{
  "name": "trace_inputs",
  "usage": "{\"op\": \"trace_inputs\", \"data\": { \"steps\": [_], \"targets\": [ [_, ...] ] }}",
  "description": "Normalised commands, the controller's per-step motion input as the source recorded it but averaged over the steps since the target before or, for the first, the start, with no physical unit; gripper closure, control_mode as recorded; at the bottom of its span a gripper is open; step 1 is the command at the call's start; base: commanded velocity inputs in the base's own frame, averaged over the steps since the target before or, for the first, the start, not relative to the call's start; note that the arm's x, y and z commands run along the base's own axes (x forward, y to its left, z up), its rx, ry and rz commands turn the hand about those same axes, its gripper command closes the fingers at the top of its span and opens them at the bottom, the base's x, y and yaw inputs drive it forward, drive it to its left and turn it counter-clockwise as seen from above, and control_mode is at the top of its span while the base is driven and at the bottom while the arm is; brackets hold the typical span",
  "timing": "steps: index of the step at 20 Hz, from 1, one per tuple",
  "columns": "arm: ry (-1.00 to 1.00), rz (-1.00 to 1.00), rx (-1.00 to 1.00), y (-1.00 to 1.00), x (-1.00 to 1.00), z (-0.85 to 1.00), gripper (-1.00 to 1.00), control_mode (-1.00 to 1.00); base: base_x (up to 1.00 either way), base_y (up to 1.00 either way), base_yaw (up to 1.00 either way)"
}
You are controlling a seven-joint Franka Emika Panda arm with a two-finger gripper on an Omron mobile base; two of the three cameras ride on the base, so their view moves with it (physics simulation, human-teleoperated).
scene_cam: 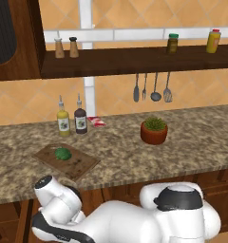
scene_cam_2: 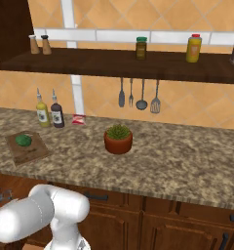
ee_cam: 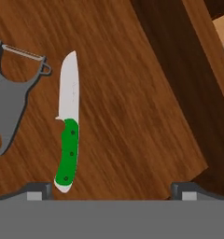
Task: Place the appropriate cutting tool for cutting the broccoli skin on the cutting board.
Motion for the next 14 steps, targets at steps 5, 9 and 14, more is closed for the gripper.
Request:
{"op": "trace_inputs", "data": {
  "steps": [5,9,14],
  "targets": [
    [0.00,-0.02,0.10,-0.07,-0.03,-0.33,-1.00,-1.00,0.00,0.00,0.00],
    [0.00,0.00,0.17,-0.26,-0.17,-0.33,-1.00,-1.00,0.00,0.00,0.00],
    [0.01,0.00,0.14,-0.15,0.00,-0.35,-1.00,-1.00,0.00,0.00,0.00]
  ]
}}
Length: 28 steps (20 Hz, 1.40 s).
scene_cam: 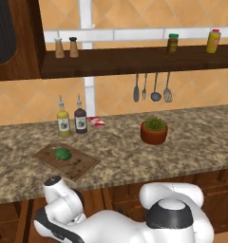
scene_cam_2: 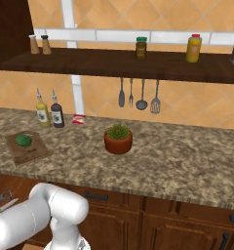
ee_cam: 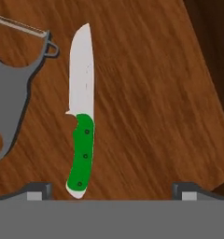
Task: Place the appropriate cutting tool for cutting the broccoli skin on the cutting board.
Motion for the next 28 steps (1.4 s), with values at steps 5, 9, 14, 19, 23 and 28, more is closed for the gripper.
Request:
{"op": "trace_inputs", "data": {
  "steps": [5,9,14,19,23,28],
  "targets": [
    [0.06,0.00,0.11,-0.01,0.00,-0.44,-1.00,-1.00,0.00,0.00,0.00],
    [0.07,0.00,0.02,0.20,0.18,-0.36,-1.00,-1.00,0.00,0.00,0.00],
    [0.07,0.00,0.00,0.32,0.29,-0.19,-1.00,-1.00,0.00,0.00,0.00],
    [0.06,0.00,0.00,0.23,0.19,-0.26,-1.00,-1.00,0.00,0.00,0.00],
    [0.01,0.00,0.00,0.03,0.01,-0.42,-1.00,-1.00,0.00,0.00,0.00],
    [0.00,0.00,0.00,0.00,-0.02,-0.52,1.00,-1.00,0.00,0.00,0.00]
  ]
}}
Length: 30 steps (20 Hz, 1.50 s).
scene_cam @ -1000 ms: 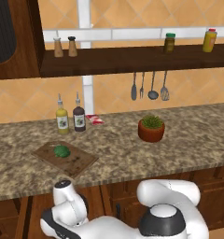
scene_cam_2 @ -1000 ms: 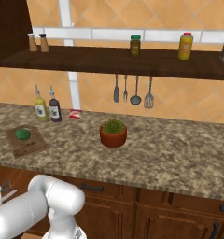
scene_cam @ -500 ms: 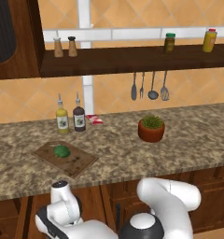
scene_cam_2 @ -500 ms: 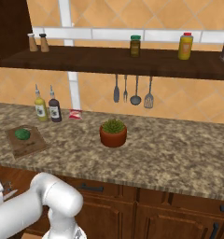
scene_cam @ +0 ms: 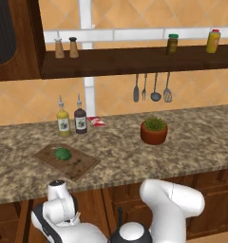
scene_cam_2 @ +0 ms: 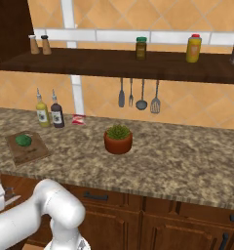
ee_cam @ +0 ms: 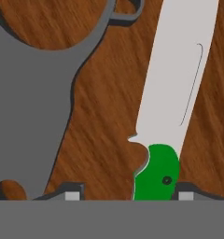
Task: Place the appropriate cutting tool for cutting the broccoli skin on the cutting board.
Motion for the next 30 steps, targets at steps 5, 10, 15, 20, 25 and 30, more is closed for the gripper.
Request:
{"op": "trace_inputs", "data": {
  "steps": [5,10,15,20,25,30],
  "targets": [
    [-0.07,0.00,0.04,-0.07,-0.30,-0.29,1.00,-1.00,0.00,0.00,0.00],
    [-0.09,-0.10,0.02,-0.02,-0.26,-0.01,1.00,-1.00,0.00,0.00,0.00],
    [-0.11,-0.21,-0.01,-0.10,-0.62,0.80,1.00,-1.00,0.00,0.00,0.00],
    [-0.13,-0.21,-0.06,-0.03,-0.79,1.00,1.00,-1.00,0.00,0.00,0.00],
    [-0.09,-0.24,-0.06,-0.24,-0.87,1.00,1.00,-1.00,0.00,0.00,0.00],
    [-0.01,-0.24,-0.09,-0.33,-0.48,1.00,1.00,-1.00,0.00,0.00,0.00]
  ]
}}
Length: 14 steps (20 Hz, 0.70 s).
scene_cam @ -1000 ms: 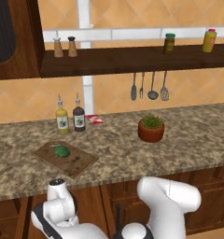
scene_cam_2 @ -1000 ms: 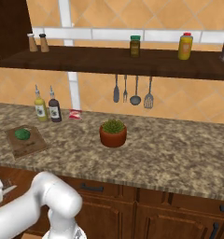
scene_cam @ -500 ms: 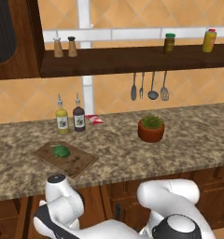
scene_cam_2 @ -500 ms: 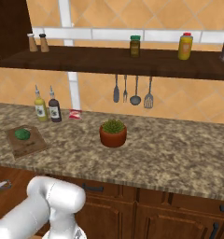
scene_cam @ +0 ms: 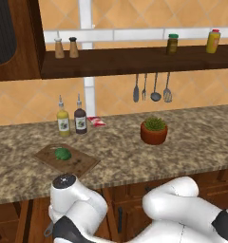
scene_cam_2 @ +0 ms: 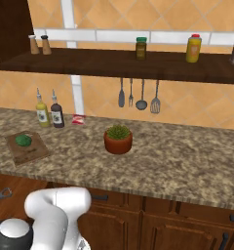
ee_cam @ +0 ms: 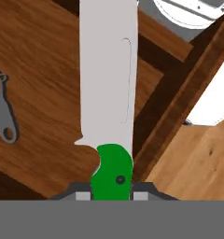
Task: Place the appropriate cutting tool for cutting the broccoli skin on the cutting board.
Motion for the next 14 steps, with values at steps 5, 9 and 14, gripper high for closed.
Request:
{"op": "trace_inputs", "data": {
  "steps": [5,9,14],
  "targets": [
    [0.00,-0.22,-0.11,-0.26,-0.24,1.00,1.00,-1.00,0.00,0.00,0.00],
    [0.00,-0.15,-0.17,-0.15,0.17,1.00,1.00,-1.00,0.00,0.00,0.00],
    [0.12,-0.01,-0.19,-0.02,0.74,1.00,1.00,-1.00,0.00,0.00,0.00]
  ]
}}
